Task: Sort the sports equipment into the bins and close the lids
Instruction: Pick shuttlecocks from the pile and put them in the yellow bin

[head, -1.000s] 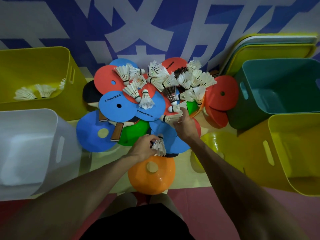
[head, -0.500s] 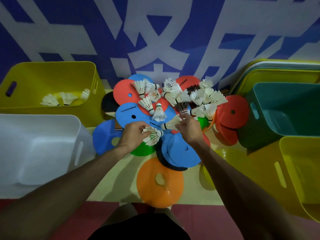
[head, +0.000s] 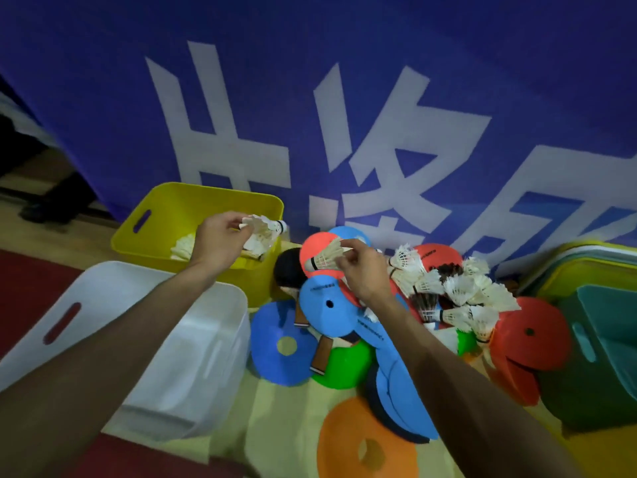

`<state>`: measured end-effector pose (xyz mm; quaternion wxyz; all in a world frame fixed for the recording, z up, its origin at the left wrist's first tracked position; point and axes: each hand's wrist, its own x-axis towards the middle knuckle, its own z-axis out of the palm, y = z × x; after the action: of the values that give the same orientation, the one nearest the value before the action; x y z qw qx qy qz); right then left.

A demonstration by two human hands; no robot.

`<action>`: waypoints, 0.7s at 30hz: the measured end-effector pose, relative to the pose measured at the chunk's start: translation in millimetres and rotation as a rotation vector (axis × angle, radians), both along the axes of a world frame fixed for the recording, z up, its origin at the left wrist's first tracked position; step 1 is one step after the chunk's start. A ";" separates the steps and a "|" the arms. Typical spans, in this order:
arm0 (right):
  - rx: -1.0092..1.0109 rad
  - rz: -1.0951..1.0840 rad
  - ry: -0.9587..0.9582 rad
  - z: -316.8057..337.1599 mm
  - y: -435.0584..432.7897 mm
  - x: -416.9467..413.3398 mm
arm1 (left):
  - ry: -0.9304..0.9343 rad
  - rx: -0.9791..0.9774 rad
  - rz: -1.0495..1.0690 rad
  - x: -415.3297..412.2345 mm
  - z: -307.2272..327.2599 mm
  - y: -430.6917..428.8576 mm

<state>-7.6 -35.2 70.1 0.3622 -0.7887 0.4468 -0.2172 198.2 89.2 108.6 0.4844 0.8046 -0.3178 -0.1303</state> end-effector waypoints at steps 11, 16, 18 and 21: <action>-0.123 0.229 0.089 18.1 26.7 134.7 | 0.170 -0.029 0.173 92.3 -22.1 31.5; -0.120 0.238 0.142 11.4 33.9 165.1 | 0.293 -0.023 0.214 116.0 -46.2 36.1; -0.121 0.228 0.163 7.8 35.1 173.7 | 0.383 -0.057 0.220 124.6 -51.4 38.1; -0.112 0.221 0.180 2.2 36.3 182.4 | 0.486 -0.096 0.176 131.2 -53.7 39.2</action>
<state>174.7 1.1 72.3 0.2978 -0.8683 0.3751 -0.1291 329.4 128.4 54.8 0.5935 0.7503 -0.1266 -0.2621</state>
